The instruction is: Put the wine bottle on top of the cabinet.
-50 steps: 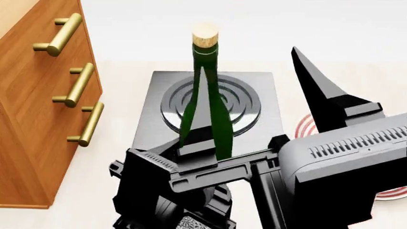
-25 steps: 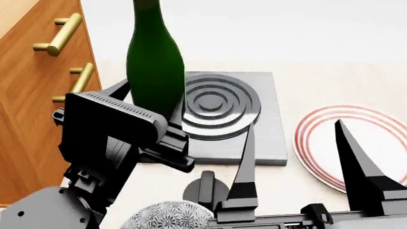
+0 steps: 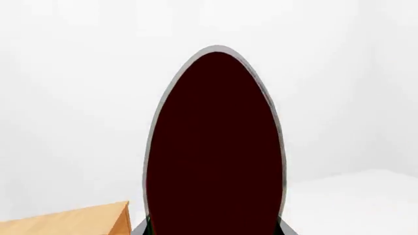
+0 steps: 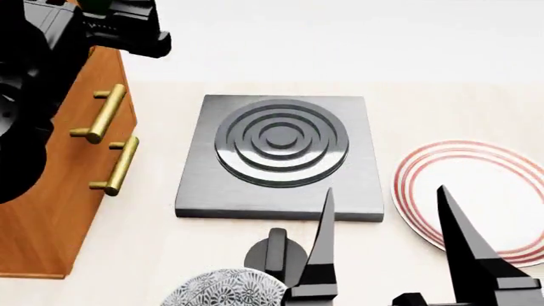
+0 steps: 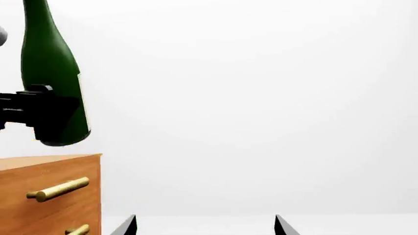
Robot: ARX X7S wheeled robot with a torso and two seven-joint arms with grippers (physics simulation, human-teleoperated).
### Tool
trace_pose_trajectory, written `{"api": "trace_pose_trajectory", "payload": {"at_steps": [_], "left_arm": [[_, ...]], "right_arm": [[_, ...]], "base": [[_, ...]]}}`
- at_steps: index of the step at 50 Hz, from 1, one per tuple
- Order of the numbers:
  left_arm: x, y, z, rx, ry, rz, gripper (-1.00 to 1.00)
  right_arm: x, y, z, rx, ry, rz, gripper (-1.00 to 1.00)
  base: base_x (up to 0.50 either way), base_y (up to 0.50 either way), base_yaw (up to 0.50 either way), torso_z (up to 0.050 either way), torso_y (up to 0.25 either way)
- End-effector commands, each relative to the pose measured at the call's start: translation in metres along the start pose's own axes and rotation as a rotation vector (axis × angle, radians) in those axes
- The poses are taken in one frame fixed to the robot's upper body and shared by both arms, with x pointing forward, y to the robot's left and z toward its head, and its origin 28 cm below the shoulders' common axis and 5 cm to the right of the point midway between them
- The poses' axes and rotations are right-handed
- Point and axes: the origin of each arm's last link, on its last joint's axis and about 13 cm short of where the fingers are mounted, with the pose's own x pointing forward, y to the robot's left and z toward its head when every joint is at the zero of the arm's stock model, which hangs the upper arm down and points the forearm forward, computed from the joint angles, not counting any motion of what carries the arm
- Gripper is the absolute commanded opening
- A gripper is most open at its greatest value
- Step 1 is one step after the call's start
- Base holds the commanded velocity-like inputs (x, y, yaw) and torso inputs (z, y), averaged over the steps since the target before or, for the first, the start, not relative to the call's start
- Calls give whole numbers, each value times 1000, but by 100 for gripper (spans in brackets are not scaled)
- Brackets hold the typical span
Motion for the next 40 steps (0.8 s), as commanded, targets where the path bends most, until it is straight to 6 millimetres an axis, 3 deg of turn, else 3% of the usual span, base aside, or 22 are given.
{"api": "trace_pose_trajectory", "payload": {"at_steps": [1, 2, 18, 40], "left_arm": [[26, 47, 40, -90, 11, 125, -100], [28, 50, 43, -29, 19, 148, -100], [49, 85, 76, 44, 130, 290, -100], [29, 121, 54, -85, 250, 403, -100]], "right_arm": [[-1, 1, 0, 9, 1, 3, 100], [-1, 1, 0, 11, 1, 3, 100], [-1, 0, 2, 22, -8, -3, 100], [0, -1, 0, 30, -2, -3, 100]], "base": [[0, 0, 0, 0, 0], [0, 0, 0, 0, 0], [0, 0, 0, 0, 1], [0, 0, 0, 0, 1]]}}
